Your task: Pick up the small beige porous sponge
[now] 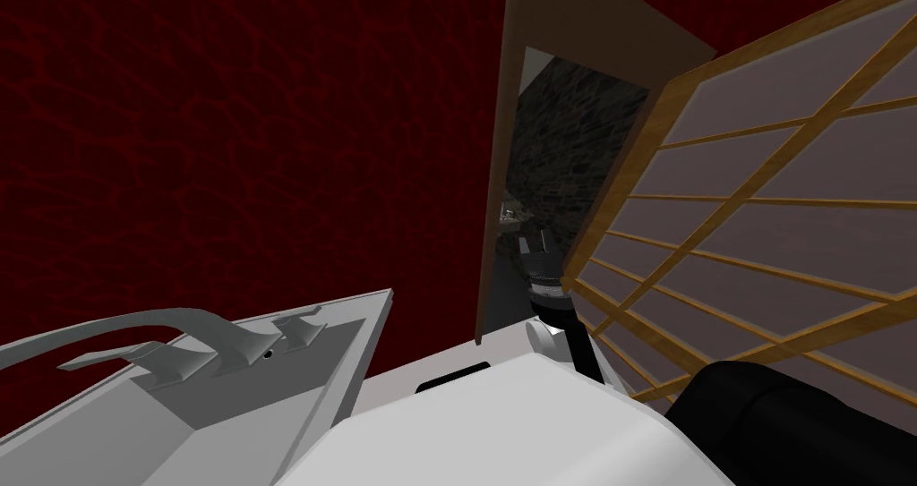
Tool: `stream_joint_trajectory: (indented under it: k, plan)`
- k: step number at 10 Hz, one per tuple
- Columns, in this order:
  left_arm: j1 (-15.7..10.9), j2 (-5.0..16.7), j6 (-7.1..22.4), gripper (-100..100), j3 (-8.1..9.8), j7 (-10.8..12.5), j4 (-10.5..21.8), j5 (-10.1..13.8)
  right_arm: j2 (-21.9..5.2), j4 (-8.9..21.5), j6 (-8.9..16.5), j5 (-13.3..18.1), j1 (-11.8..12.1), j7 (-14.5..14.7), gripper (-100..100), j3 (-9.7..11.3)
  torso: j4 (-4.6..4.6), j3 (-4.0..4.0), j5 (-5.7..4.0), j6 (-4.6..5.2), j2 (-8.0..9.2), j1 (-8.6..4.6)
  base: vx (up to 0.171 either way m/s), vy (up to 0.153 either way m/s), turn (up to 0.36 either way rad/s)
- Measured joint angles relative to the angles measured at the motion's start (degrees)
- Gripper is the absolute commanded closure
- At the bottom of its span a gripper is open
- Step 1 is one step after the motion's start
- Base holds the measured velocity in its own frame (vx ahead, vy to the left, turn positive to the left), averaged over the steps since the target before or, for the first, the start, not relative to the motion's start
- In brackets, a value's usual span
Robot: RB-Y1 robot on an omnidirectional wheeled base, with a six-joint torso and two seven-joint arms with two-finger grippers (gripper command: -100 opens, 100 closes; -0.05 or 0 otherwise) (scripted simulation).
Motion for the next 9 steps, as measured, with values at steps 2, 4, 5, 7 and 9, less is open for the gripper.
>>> stream_joint_trajectory:
  k: [2, 4, 5, 7, 9]
  plan:
    - [0.04, 0.0, 0.07, 100, -0.01, -0.02, 0.02, -0.01, 0.0, 0.0, 0.0, 0.0, 0.0, 0.0, 0, 0.0, 0.02, 0.02, -0.04, 0.01, 0.01, -0.12, 0.0, 0.0, 0.0]
    - [0.01, 0.01, 0.03, 100, -0.01, -0.02, -0.01, -0.01, 0.0, 0.0, 0.0, 0.0, 0.0, 0.0, 0, 0.0, 0.02, 0.03, -0.03, -0.01, 0.04, -0.11, 0.0, 0.0, 0.0]
    - [0.01, 0.01, 0.02, 0, 0.0, -0.02, -0.01, -0.01, 0.0, 0.0, 0.0, 0.0, 0.0, 0.0, 0, 0.0, 0.02, 0.03, -0.03, -0.01, 0.04, -0.11, 0.0, 0.0, 0.0]
    - [0.47, -0.06, 0.45, 100, 0.0, 0.04, -0.87, 0.02, 0.0, 0.0, 0.0, 0.0, 0.0, 0.0, 0, 0.0, 0.02, 0.04, -0.05, -0.02, 0.07, -0.21, -0.012, -0.035, 0.001]
    - [1.18, -0.09, 0.94, 0, -0.01, 0.12, -1.8, 0.16, 0.01, 0.0, 0.0, 0.0, 0.0, 0.0, 0, 0.01, 0.02, 0.05, -0.06, -0.02, 0.08, -0.24, -0.004, -0.012, 0.003]
